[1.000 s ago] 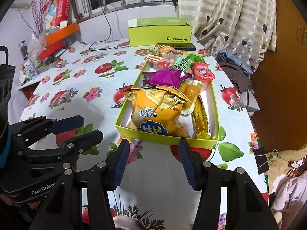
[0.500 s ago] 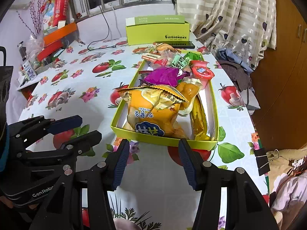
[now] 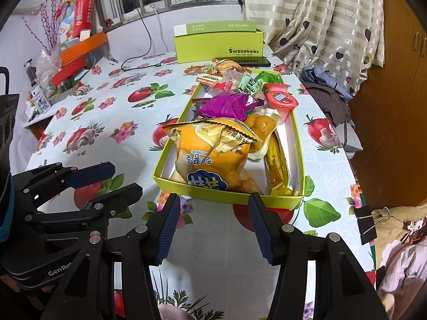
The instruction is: Organize snacks
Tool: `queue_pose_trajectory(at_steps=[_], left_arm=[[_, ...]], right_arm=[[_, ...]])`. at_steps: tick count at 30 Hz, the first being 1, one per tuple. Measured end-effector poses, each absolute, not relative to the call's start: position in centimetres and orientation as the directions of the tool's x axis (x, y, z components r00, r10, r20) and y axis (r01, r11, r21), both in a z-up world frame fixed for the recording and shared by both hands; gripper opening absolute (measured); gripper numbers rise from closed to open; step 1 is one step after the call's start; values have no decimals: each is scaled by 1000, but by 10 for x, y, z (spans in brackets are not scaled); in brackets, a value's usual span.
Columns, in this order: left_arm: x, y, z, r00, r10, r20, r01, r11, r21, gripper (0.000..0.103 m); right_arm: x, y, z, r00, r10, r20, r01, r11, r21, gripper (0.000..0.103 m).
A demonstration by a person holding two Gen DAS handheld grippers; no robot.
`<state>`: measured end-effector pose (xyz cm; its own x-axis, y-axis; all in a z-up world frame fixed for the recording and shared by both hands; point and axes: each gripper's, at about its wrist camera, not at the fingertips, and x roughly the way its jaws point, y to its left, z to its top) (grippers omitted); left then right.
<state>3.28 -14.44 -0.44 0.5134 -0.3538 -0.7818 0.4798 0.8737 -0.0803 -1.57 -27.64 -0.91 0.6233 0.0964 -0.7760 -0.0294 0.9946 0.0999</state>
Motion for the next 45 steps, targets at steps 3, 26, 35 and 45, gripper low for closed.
queue_pose_trajectory(at_steps=[3, 26, 35, 45], left_arm=[[33, -144, -5, 513, -352, -783, 480, 874, -78, 48], [33, -145, -7, 513, -350, -784, 482, 873, -74, 48], [33, -146, -6, 511, -349, -785, 483, 873, -73, 48], [32, -147, -6, 508, -344, -789, 481, 874, -71, 48]], right_arm=[[-16, -277, -9, 623, 96, -777, -30, 995, 99, 52], [-13, -279, -10, 627, 103, -772, -34, 994, 106, 52], [-13, -279, -10, 627, 107, -772, -32, 993, 112, 50], [-14, -279, -12, 624, 110, -774, -28, 993, 119, 48]])
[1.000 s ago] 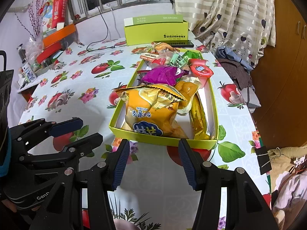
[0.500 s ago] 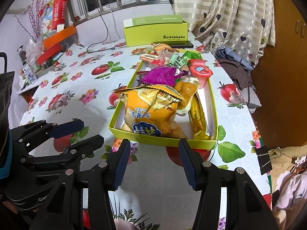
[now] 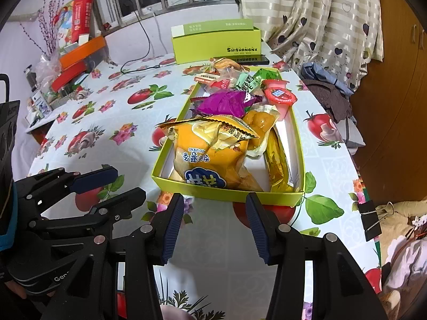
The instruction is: Organize snacks
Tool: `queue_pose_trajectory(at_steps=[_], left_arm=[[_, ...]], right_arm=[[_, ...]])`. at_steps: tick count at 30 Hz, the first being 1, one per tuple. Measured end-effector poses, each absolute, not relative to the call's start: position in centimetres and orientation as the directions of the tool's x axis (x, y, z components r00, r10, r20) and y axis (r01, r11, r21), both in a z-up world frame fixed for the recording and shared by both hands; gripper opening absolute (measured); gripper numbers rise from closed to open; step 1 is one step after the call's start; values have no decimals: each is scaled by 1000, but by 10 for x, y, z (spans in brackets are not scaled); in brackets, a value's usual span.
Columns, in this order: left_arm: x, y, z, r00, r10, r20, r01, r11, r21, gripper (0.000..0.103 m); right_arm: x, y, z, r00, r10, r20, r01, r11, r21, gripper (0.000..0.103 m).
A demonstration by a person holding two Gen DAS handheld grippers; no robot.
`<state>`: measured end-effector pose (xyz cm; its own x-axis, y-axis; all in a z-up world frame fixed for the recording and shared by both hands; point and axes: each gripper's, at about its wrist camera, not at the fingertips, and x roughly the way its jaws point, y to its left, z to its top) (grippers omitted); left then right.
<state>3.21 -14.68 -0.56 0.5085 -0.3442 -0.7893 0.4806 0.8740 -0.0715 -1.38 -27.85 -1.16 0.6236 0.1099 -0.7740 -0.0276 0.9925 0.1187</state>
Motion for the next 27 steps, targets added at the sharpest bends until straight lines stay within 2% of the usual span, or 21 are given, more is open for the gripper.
queue_pose_trajectory(at_steps=[27], left_arm=[[33, -148, -6, 513, -339, -788, 482, 874, -61, 48]], right_arm=[[-12, -280, -16, 616, 119, -779, -19, 991, 136, 48]])
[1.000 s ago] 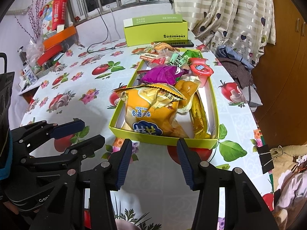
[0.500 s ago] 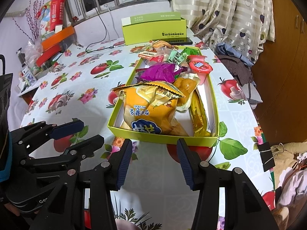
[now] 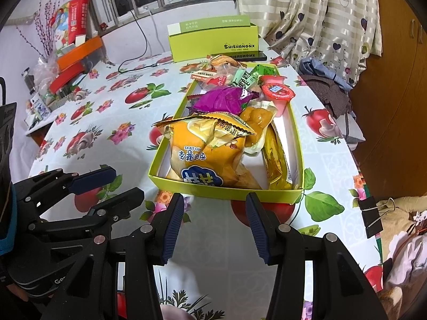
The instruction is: Organize snacks
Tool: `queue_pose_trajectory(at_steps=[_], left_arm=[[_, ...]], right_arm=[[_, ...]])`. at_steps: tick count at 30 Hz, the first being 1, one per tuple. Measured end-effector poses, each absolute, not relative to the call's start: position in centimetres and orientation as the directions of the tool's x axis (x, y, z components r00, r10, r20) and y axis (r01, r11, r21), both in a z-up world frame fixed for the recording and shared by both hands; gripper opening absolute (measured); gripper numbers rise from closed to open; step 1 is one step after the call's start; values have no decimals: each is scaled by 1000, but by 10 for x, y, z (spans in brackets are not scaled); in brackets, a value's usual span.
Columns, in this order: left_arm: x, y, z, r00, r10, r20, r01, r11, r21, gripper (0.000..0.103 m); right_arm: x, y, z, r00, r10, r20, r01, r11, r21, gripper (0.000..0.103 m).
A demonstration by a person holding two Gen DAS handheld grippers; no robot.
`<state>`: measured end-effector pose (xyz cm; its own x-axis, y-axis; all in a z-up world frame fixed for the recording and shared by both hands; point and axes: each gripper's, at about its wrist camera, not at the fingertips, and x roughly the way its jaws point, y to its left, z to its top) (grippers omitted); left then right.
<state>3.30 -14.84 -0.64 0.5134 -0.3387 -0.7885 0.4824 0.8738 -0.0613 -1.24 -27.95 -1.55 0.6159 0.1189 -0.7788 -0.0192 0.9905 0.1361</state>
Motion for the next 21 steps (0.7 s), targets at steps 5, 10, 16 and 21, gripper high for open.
queue_pose_trajectory(at_steps=[5, 10, 16, 21], left_arm=[[32, -149, -6, 515, -336, -789, 482, 874, -57, 48], [32, -150, -6, 512, -336, -791, 482, 874, -59, 48], [31, -150, -6, 510, -338, -791, 482, 874, -62, 48], [32, -149, -5, 510, -338, -791, 483, 874, -63, 48]], right_arm=[[-13, -280, -15, 615, 119, -780, -18, 990, 137, 48], [-13, -280, -15, 614, 119, -780, -17, 990, 138, 48], [-13, -281, -16, 614, 121, -780, -17, 990, 139, 48], [-13, -280, -15, 613, 120, -781, -17, 990, 139, 48]])
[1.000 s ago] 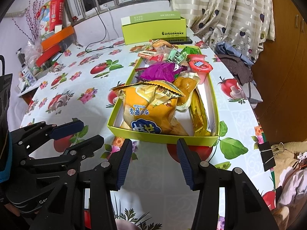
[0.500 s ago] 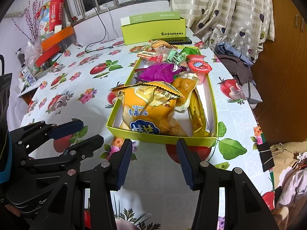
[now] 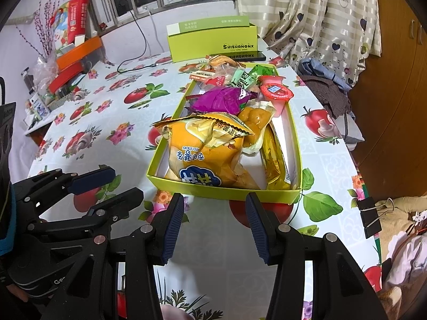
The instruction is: Organize snacks
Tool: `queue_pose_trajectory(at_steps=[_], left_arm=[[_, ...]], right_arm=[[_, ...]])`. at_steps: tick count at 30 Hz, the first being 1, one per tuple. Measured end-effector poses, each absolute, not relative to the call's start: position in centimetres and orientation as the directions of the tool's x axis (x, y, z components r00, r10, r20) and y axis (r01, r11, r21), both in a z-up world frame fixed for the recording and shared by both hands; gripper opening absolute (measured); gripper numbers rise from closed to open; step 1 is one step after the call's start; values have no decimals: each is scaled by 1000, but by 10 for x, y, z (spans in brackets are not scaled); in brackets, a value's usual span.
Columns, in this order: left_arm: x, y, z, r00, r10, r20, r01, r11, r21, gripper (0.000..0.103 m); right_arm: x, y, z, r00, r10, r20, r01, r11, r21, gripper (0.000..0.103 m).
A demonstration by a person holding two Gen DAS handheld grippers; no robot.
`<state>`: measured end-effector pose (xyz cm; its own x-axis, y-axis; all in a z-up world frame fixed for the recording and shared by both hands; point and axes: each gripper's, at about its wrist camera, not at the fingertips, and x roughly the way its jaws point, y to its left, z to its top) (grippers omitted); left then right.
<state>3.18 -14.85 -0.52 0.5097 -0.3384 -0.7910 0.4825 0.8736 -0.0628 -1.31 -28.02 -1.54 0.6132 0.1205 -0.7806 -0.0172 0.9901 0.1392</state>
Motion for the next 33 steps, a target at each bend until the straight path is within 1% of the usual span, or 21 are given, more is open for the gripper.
queue_pose_trajectory(at_steps=[33], left_arm=[[31, -150, -5, 512, -335, -791, 482, 874, -58, 48]], right_arm=[[-12, -283, -15, 612, 122, -781, -18, 990, 141, 48]])
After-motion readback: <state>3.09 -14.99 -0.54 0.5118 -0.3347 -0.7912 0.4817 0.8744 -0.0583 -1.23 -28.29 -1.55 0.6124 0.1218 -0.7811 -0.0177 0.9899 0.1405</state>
